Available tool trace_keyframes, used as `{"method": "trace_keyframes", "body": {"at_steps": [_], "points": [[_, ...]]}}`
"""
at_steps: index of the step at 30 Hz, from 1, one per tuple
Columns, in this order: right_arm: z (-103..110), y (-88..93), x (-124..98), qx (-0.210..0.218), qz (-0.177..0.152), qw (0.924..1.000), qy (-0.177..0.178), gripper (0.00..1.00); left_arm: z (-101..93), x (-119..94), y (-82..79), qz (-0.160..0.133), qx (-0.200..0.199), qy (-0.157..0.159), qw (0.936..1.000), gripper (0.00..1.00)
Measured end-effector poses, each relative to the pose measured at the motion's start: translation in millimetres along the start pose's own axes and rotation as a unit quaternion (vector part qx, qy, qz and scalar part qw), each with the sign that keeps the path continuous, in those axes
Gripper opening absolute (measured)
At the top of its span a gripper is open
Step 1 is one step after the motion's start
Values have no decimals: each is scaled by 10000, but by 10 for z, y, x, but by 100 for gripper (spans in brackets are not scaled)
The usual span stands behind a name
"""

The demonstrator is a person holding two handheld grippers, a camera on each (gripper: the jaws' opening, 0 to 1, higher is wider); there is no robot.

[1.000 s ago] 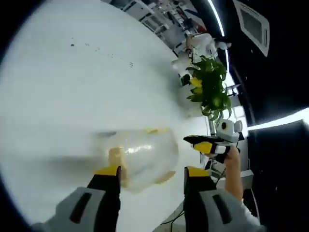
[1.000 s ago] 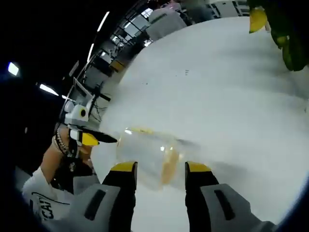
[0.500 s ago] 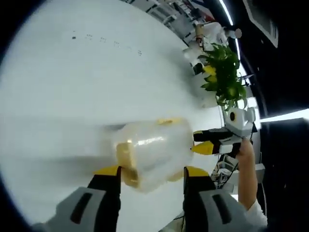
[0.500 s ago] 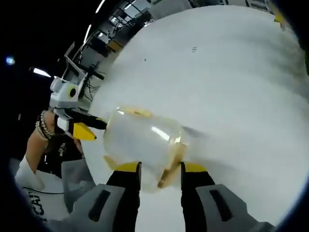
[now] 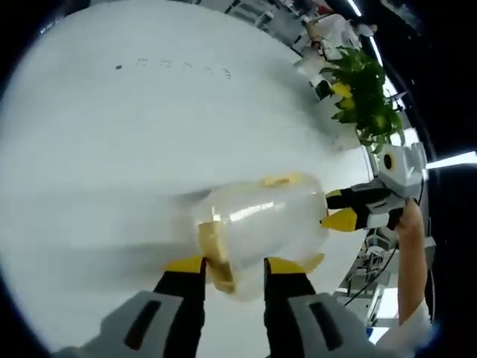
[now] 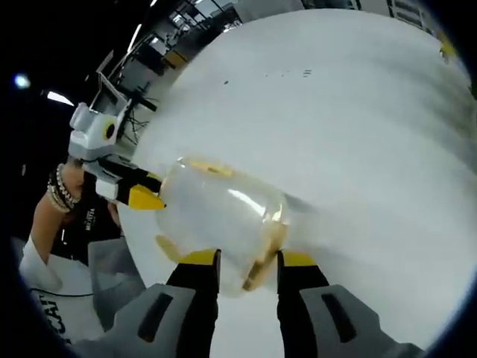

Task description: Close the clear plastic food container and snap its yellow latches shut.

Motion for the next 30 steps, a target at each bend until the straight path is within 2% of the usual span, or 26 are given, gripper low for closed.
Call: {"method": "trace_keyframes", "body": {"at_steps": [5, 6, 7, 8, 17, 30], "points": [[-8, 10, -2, 71, -46, 10000, -8, 26, 18, -27, -10, 36, 75, -24, 10000, 24], [3, 9, 6, 76, -69, 9999, -36, 26, -25, -24, -15, 16, 90, 229, 9997, 23], [3, -1, -1, 88, -66, 9999, -2, 26, 52, -73, 1, 76, 43, 39, 10000, 23], [1, -7, -7, 81, -62, 9999, 2, 26, 48, -78, 4, 89, -46, 123, 9999, 23], [-3, -20, -2, 86, 0, 10000, -23, 25, 23, -22, 22, 159, 13, 97, 9998, 22], [-15, 15, 6, 476, -118, 9987, -117, 22, 32, -27, 34, 161, 100, 99, 9998, 22]]}}
Point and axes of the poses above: the point that each gripper's makers call its tool centre point, and the gripper's own axes: x roughly forward along the fingers, z roughly to its left, y roughly out of its underside, the point moved 6 cm from there along -x, roughly backward along the fingers, and after that the axes turned 11 degrees about -x, right-handed, at the moved point
